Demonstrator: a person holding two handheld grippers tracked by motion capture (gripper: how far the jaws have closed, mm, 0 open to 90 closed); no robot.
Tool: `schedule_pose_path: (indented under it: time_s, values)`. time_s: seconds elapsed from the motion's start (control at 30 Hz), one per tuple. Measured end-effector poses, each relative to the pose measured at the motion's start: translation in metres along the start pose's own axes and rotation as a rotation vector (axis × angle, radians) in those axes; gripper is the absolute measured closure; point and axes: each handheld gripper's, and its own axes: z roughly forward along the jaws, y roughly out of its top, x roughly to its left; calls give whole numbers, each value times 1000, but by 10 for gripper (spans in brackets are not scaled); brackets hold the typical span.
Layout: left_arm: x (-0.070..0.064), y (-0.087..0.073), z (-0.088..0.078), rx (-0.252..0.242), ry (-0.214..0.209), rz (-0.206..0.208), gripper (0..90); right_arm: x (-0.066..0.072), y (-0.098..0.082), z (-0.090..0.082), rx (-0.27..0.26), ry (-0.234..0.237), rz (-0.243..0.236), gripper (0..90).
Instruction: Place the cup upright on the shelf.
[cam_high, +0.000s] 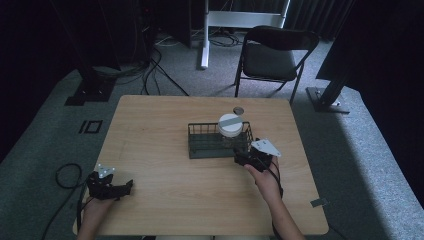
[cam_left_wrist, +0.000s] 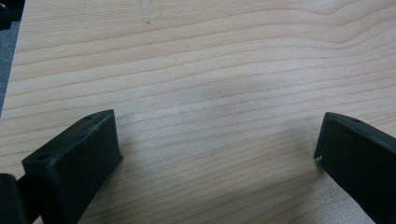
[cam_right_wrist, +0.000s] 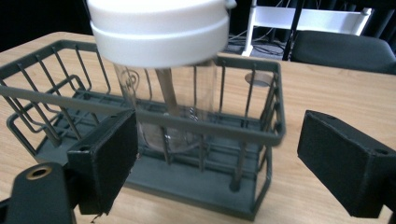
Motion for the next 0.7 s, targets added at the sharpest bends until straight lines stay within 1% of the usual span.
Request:
schedule_pose_path:
  time_s: [0.17, 0.37, 0.43, 0.5, 0.53, 0.57, 0.6, 0.7]
  values:
    - [0, 0, 0, 0, 0, 0, 2, -5, -6, -3, 8, -8, 7, 123]
    - [0, 0, 0, 0, 0, 0, 1, -13, -16, -5, 19, -25, 30, 123]
    - [0, 0, 0, 0, 0, 0, 2, -17, -23, -4, 31, -37, 35, 123]
    - [0, 0, 0, 0, 0, 0, 1, -18, -24, -4, 35, -40, 35, 123]
    - [0, 0, 0, 0, 0, 0, 1, -22, -29, -4, 46, -46, 39, 124]
    - [0, 0, 0, 0, 0, 0, 2, -22, -29, -4, 46, -46, 39, 124]
    - [0, 0, 0, 0, 0, 0, 1, -24, -32, -4, 53, -56, 38, 125]
    - [0, 0, 0, 0, 0, 0, 2, -27, -37, -3, 63, -60, 53, 125]
